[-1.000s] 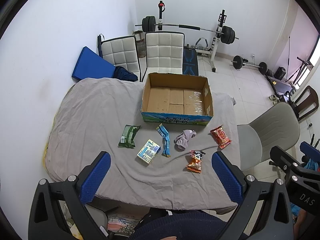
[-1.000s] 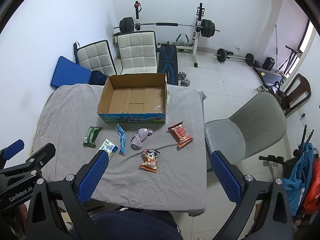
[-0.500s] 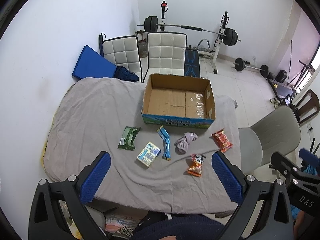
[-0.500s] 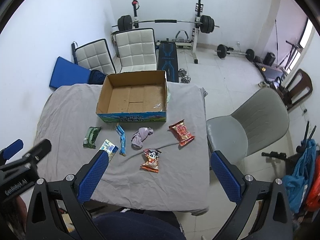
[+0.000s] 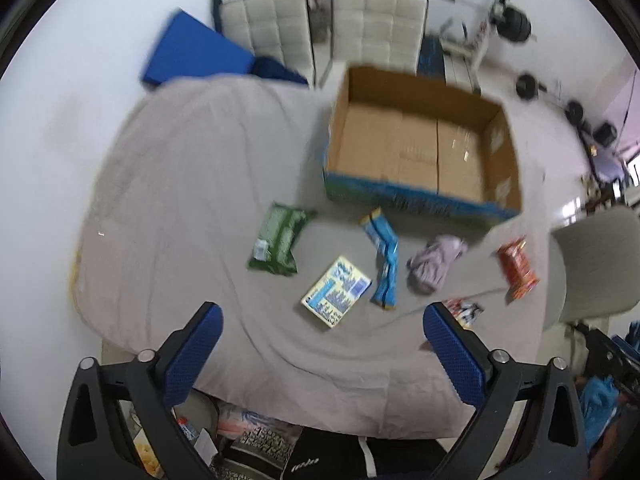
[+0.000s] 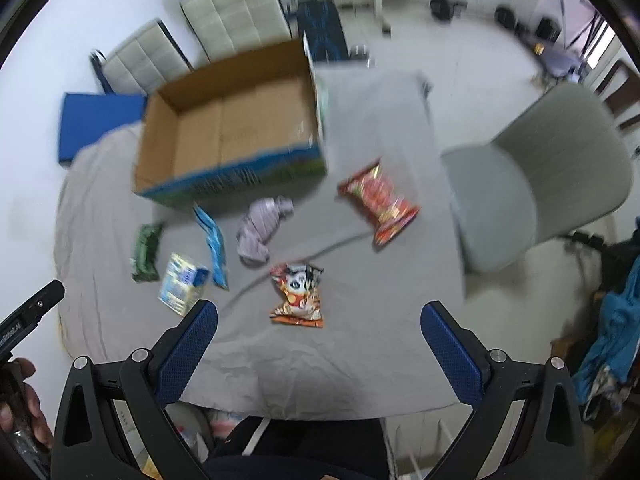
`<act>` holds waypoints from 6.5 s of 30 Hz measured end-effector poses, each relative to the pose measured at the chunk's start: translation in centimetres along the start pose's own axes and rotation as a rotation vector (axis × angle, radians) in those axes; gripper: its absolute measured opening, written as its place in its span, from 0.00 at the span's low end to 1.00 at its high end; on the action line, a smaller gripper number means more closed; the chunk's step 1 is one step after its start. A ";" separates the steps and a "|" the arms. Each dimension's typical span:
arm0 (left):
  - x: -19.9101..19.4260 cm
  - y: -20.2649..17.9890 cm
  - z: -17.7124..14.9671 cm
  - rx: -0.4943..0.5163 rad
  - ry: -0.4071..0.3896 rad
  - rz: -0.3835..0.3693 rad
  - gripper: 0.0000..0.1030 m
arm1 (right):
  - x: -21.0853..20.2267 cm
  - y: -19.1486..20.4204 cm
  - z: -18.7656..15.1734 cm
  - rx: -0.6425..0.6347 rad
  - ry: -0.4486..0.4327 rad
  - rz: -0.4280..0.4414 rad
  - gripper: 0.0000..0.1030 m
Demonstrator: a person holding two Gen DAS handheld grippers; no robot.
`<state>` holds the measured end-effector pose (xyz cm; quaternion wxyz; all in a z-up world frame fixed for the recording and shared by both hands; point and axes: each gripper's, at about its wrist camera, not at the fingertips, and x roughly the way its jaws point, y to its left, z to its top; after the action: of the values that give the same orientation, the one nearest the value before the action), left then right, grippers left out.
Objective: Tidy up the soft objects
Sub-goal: 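Grasp the yellow milk carton with the left tool while the right tool grasps the panda snack bag, then carry both items into the cardboard box and open both tools, then grasp the lilac towel with the left tool while the right tool grasps the red snack bag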
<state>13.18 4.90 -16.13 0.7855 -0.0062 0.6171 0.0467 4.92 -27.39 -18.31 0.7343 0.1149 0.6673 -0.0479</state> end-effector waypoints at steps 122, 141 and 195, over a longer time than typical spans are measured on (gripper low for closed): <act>13.6 -9.6 22.5 0.069 0.097 -0.215 0.98 | 18.2 9.8 28.4 -0.215 -0.038 -0.020 1.00; 4.8 -4.8 10.2 0.044 -0.012 -0.234 0.98 | 7.7 5.1 16.0 -0.184 -0.097 0.060 1.00; 19.7 -14.7 -1.8 0.273 0.339 -0.139 0.37 | 21.8 -7.8 9.9 -0.086 0.267 -0.071 0.47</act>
<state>17.27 -8.57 -36.32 0.6654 0.0499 0.7390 -0.0934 15.01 -35.47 -39.93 0.6411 0.0648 0.7642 -0.0295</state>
